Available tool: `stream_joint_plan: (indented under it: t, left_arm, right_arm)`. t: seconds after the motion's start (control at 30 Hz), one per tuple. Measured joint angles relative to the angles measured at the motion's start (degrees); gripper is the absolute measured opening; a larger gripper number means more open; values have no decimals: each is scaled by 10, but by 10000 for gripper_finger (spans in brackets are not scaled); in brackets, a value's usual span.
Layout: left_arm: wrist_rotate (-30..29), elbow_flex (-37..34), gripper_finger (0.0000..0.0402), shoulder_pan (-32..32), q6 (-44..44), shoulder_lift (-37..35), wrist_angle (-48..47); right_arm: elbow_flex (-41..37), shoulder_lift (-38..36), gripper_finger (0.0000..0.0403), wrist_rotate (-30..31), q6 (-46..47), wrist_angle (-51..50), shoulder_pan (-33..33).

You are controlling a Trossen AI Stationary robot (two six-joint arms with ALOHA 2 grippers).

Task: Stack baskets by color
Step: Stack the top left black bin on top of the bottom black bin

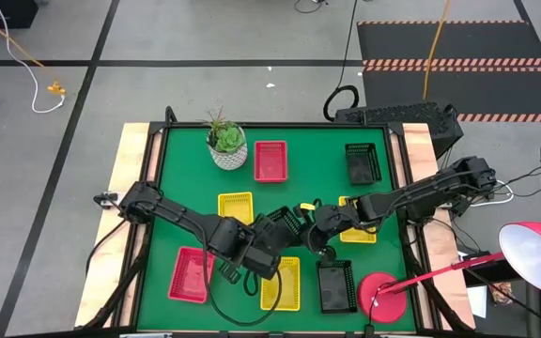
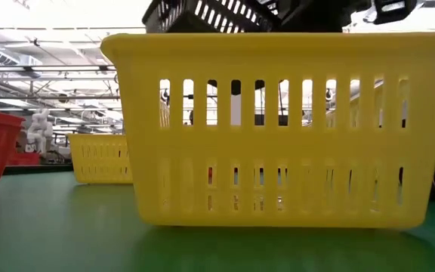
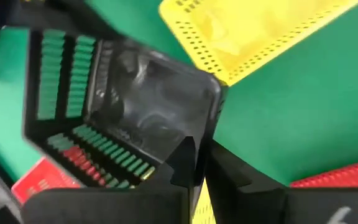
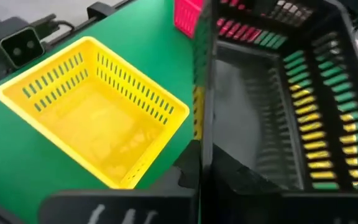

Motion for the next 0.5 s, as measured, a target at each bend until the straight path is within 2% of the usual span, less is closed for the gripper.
stream_joint_plan:
  t: [0.2, 0.37, 0.5]
  left_arm:
    - [-41, 0, 90, -2, -32, -34, 3]
    - [-53, 0, 145, 0, -38, -79, 74]
    - [-57, 0, 170, 7, -65, -118, 95]
  right_arm:
    - [-1, -16, 1, 11, 8, -86, 5]
    - [0, -17, 1, 13, 7, -99, 5]
    - [-1, -32, 1, -22, -55, -151, 17]
